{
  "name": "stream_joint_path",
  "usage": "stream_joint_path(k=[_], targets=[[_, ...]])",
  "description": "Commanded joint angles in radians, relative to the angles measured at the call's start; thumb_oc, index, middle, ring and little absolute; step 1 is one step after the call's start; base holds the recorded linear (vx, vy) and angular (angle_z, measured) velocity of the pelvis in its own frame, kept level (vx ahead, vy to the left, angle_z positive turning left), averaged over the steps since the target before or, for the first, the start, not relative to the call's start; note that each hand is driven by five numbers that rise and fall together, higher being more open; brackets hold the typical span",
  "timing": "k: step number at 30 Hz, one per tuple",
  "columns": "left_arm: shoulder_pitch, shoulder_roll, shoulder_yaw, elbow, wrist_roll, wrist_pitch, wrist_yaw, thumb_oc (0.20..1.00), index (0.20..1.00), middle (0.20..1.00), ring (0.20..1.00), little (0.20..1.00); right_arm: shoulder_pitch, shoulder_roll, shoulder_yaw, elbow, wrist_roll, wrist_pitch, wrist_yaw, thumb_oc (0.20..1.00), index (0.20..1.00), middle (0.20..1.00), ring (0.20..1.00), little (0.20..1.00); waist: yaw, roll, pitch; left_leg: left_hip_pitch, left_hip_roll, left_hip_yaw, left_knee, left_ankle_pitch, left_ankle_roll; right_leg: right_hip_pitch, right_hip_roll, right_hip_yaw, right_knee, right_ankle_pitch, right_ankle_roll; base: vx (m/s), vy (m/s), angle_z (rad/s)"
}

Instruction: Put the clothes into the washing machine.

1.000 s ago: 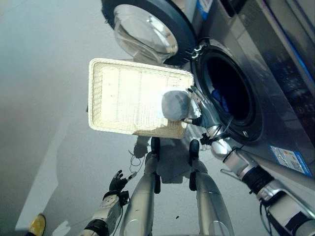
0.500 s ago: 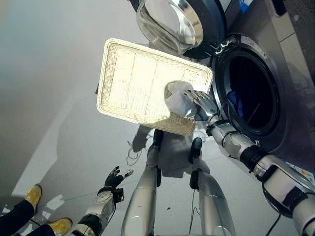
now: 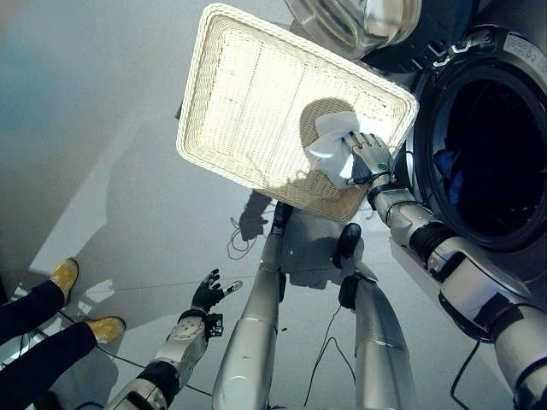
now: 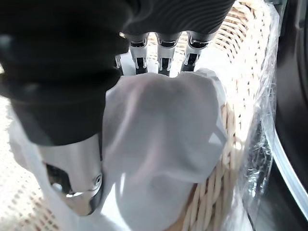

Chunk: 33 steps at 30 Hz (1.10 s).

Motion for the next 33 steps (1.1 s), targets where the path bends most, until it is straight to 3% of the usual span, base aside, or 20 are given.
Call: stream_joint_path(k=[1,3,6,7,11,12,13,14,20,27,30,32,33], targets=[[-0.002,-0.011,-0.020,-0.034,0.001,-0.007,0.022,1.000,1.000,1.000,1.000,1.000,-0.032,-0.056,0.012,0.038,-0.035,0.091,0.087,1.000,1.000,1.000,1.000,1.000,0.020,0.054,-0.011,-0.025,-0.071,0.077,0.087,-0.075,0.052,0.025,0.031,0.010,-0.222,0.208,0.081,0.00,0.000,0.00],[0.000,-0.003,-0.028,-0.062,-0.004,-0.004,0.030,1.000,1.000,1.000,1.000,1.000,-0.053,-0.060,0.041,0.059,-0.055,0.155,0.204,1.000,1.000,1.000,1.000,1.000,0.027,0.061,-0.011,-0.042,-0.067,0.074,0.086,-0.070,0.051,0.006,0.036,0.009,-0.216,0.204,0.077,0.02,-0.036,-0.03],[0.001,0.000,-0.031,-0.080,-0.001,-0.001,0.037,1.000,1.000,1.000,1.000,1.000,-0.063,-0.057,0.061,0.072,-0.079,0.187,0.284,1.000,1.000,1.000,1.000,1.000,0.031,0.063,-0.011,-0.050,-0.065,0.073,0.083,-0.068,0.051,-0.003,0.038,0.007,-0.214,0.203,0.074,0.02,-0.029,-0.05],[0.001,0.005,-0.033,-0.094,-0.006,-0.001,0.040,1.000,1.000,1.000,1.000,1.000,-0.072,-0.057,0.080,0.082,-0.100,0.214,0.367,1.000,1.000,1.000,1.000,1.000,0.034,0.064,-0.011,-0.057,-0.063,0.075,0.081,-0.064,0.050,-0.010,0.040,0.005,-0.213,0.202,0.073,0.02,-0.026,-0.06],[-0.003,0.012,-0.034,-0.119,-0.012,0.001,0.039,1.000,1.000,1.000,1.000,1.000,-0.084,-0.047,0.100,0.110,-0.159,0.250,0.511,1.000,1.000,1.000,1.000,1.000,0.041,0.071,-0.011,-0.074,-0.063,0.073,0.084,-0.059,0.050,-0.027,0.042,0.002,-0.210,0.202,0.070,0.00,0.000,0.00],[-0.001,0.014,-0.032,-0.131,-0.011,0.001,0.038,1.000,1.000,1.000,1.000,1.000,-0.084,-0.046,0.109,0.116,-0.179,0.250,0.564,0.805,0.805,0.805,0.805,0.805,0.044,0.073,-0.011,-0.079,-0.062,0.072,0.084,-0.057,0.049,-0.031,0.041,0.000,-0.210,0.202,0.070,0.00,0.000,0.00],[-0.001,0.017,-0.033,-0.140,-0.013,0.004,0.041,1.000,1.000,1.000,1.000,1.000,-0.084,-0.044,0.115,0.119,-0.190,0.257,0.596,0.457,0.457,0.457,0.457,0.457,0.045,0.075,-0.011,-0.081,-0.062,0.071,0.084,-0.056,0.049,-0.034,0.042,0.000,-0.209,0.201,0.069,0.02,-0.026,-0.03],[-0.003,0.023,-0.039,-0.157,-0.025,0.007,0.043,1.000,1.000,1.000,1.000,1.000,-0.081,-0.038,0.121,0.128,-0.200,0.257,0.635,0.200,0.200,0.200,0.200,0.200,0.049,0.078,-0.011,-0.087,-0.063,0.067,0.087,-0.055,0.048,-0.039,0.041,0.000,-0.207,0.200,0.068,0.00,0.000,0.00],[-0.007,0.024,-0.032,-0.181,-0.034,0.017,0.036,1.000,1.000,1.000,1.000,1.000,-0.095,-0.024,0.109,0.146,-0.165,0.237,0.600,0.200,0.200,0.200,0.200,0.200,0.058,0.087,-0.011,-0.098,-0.068,0.057,0.091,-0.052,0.051,-0.051,0.042,0.003,-0.200,0.199,0.067,0.01,-0.028,0.02],[-0.004,0.021,-0.025,-0.181,-0.047,0.026,0.034,1.000,1.000,1.000,1.000,1.000,-0.113,-0.038,0.072,0.143,-0.061,0.185,0.435,0.200,0.200,0.200,0.200,0.200,0.054,0.088,-0.011,-0.091,-0.065,0.057,0.077,-0.045,0.053,-0.046,0.050,0.012,-0.204,0.202,0.067,0.00,-0.014,0.05],[0.003,0.022,-0.021,-0.181,-0.049,0.027,0.035,1.000,1.000,1.000,1.000,1.000,-0.115,-0.047,0.052,0.125,0.036,0.155,0.378,0.200,0.200,0.200,0.200,0.200,0.050,0.085,-0.011,-0.082,-0.064,0.057,0.074,-0.047,0.054,-0.038,0.051,0.016,-0.207,0.204,0.067,-0.01,-0.001,0.04],[0.011,0.024,-0.013,-0.181,-0.062,0.027,0.032,1.000,1.000,1.000,1.000,1.000,-0.108,-0.053,0.018,0.099,0.214,0.113,0.331,0.200,0.200,0.200,0.200,0.200,0.044,0.082,-0.011,-0.072,-0.063,0.058,0.075,-0.051,0.054,-0.030,0.054,0.020,-0.208,0.203,0.065,0.00,0.000,0.00],[0.013,0.026,-0.005,-0.178,-0.066,0.029,0.030,1.000,1.000,1.000,1.000,1.000,-0.098,-0.054,-0.021,0.080,0.403,0.070,0.313,0.200,0.200,0.200,0.200,0.200,0.039,0.078,-0.011,-0.065,-0.063,0.059,0.078,-0.055,0.054,-0.024,0.056,0.023,-0.209,0.202,0.063,-0.02,0.030,-0.02]])
